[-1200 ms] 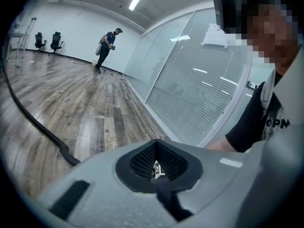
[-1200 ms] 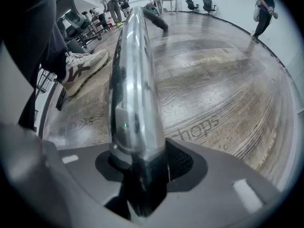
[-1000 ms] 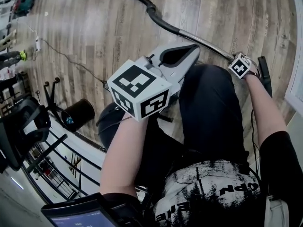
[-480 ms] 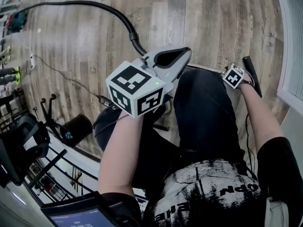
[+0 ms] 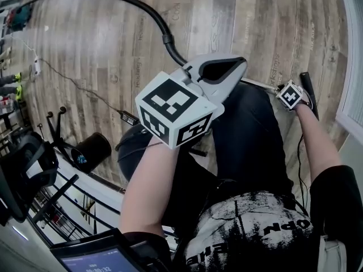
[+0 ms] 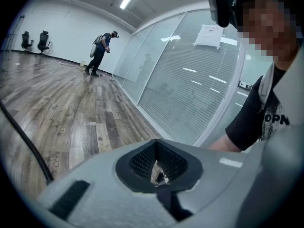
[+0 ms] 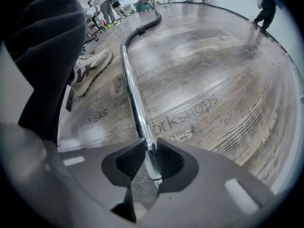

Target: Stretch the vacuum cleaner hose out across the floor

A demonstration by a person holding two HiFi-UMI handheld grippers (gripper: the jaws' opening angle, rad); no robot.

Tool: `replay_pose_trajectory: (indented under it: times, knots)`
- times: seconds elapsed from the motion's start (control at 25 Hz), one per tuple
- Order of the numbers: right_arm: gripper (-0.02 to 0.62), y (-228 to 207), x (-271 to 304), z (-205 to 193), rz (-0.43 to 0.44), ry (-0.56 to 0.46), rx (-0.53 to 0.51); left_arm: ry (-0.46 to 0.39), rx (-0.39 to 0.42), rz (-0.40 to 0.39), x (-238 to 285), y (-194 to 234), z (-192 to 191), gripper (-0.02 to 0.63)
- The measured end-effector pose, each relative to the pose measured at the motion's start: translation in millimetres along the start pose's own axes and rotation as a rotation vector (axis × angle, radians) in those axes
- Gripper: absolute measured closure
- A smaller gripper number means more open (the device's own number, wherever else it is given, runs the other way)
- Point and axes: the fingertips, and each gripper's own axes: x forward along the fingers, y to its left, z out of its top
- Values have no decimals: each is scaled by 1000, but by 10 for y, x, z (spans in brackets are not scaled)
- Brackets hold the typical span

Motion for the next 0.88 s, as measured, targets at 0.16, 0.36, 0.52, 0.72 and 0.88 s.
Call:
replay_pose_trajectory:
  times: [0.16, 0.36, 0.52, 0.72, 0.88]
  knots:
    - [588, -207, -239, 38, -133, 81, -36, -45, 0, -89, -15, 47, 262, 606]
    - [588, 292, -1057, 498, -78, 31, 103, -189, -91, -228, -337, 99, 794, 606]
    - [588, 536, -2151, 1030, -147, -76, 84, -162, -51, -166, -703, -9, 1172, 606]
    - [589, 1301, -3751, 1794, -139, -309, 65, -125, -63, -93, -1501, -345, 1743, 606]
    - [589, 2114, -5093, 2475, -124, -492, 69, -88, -40, -56, -2316, -668, 2235, 606]
